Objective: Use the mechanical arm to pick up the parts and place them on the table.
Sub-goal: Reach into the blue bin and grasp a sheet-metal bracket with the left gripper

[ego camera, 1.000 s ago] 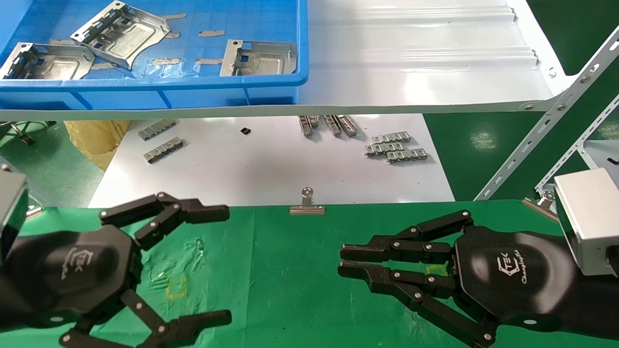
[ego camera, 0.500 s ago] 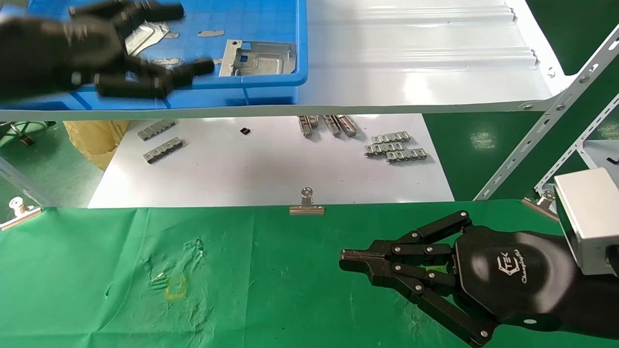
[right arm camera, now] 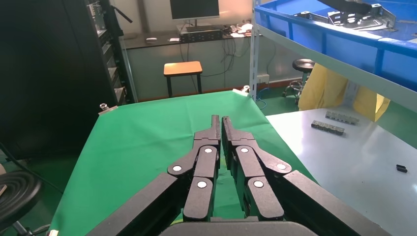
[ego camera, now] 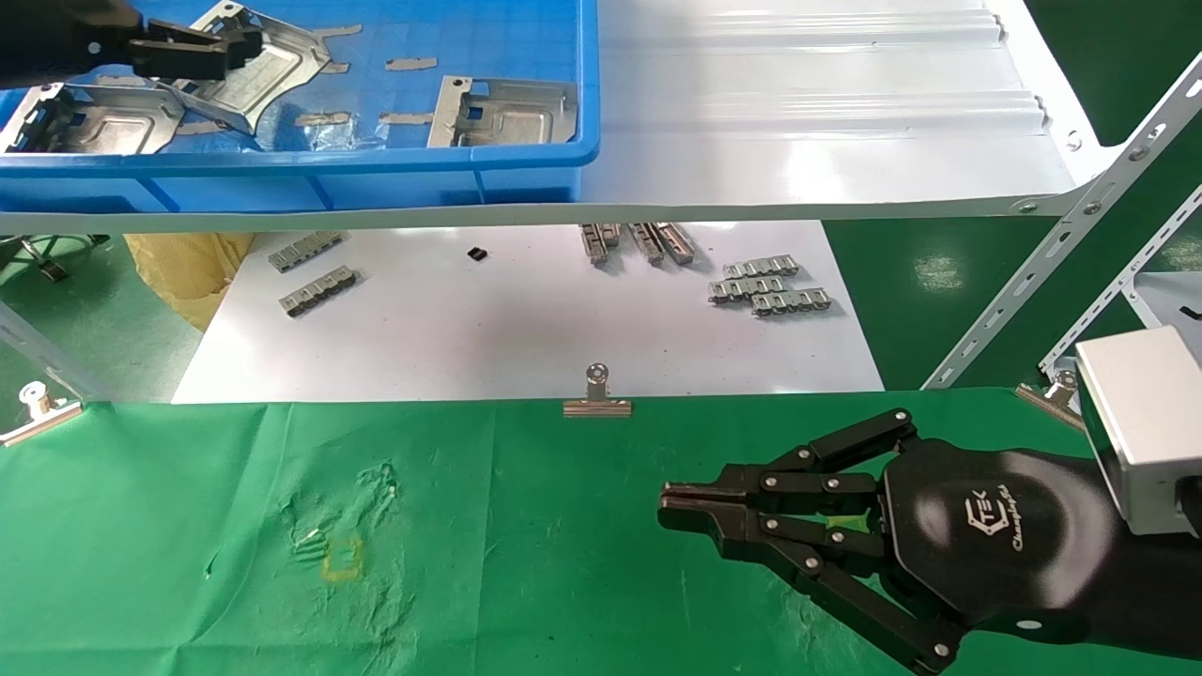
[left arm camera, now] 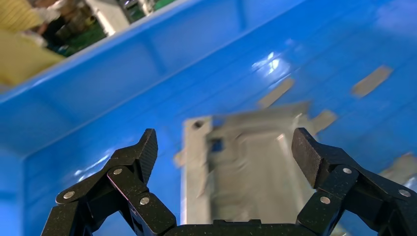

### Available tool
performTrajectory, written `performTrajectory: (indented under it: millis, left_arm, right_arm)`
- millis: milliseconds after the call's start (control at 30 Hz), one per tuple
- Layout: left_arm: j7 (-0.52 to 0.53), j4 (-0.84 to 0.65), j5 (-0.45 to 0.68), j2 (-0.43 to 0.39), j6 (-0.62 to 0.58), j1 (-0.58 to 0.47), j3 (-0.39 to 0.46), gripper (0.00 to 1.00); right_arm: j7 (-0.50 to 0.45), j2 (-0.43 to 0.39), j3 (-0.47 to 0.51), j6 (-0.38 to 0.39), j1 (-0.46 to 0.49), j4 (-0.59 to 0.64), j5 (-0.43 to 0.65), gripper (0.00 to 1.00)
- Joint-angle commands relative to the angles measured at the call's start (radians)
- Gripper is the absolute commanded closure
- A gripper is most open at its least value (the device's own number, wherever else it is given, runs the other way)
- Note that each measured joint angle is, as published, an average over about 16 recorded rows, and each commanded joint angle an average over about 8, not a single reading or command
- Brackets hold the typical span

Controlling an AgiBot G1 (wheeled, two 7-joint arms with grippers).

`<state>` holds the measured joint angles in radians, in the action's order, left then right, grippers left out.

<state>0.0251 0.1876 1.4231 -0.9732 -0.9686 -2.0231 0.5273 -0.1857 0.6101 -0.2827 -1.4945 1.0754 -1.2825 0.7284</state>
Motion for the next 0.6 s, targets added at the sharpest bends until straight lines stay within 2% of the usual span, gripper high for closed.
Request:
performTrajectory:
  millis: [33, 300, 600]
  left_arm:
    - [-0.008, -0.042, 0.025, -0.004, 0.015, -0.025, 0.014, 1.00]
    - [-0.009, -0.133, 0.036, -0.027, 0.076, -0.043, 0.020, 1.00]
    - [-0.012, -0.170, 0.014, -0.042, 0.135, -0.034, 0.003, 1.00]
  right_arm:
    - [0.000, 0.000, 0.000, 0.000, 0.000, 0.000, 0.000, 0.00]
    - [0.000, 0.000, -0.001, 0.000, 0.000, 0.000, 0.000, 0.00]
    - [0.001, -0.001, -0.001, 0.001, 0.000, 0.000, -0.001, 0.00]
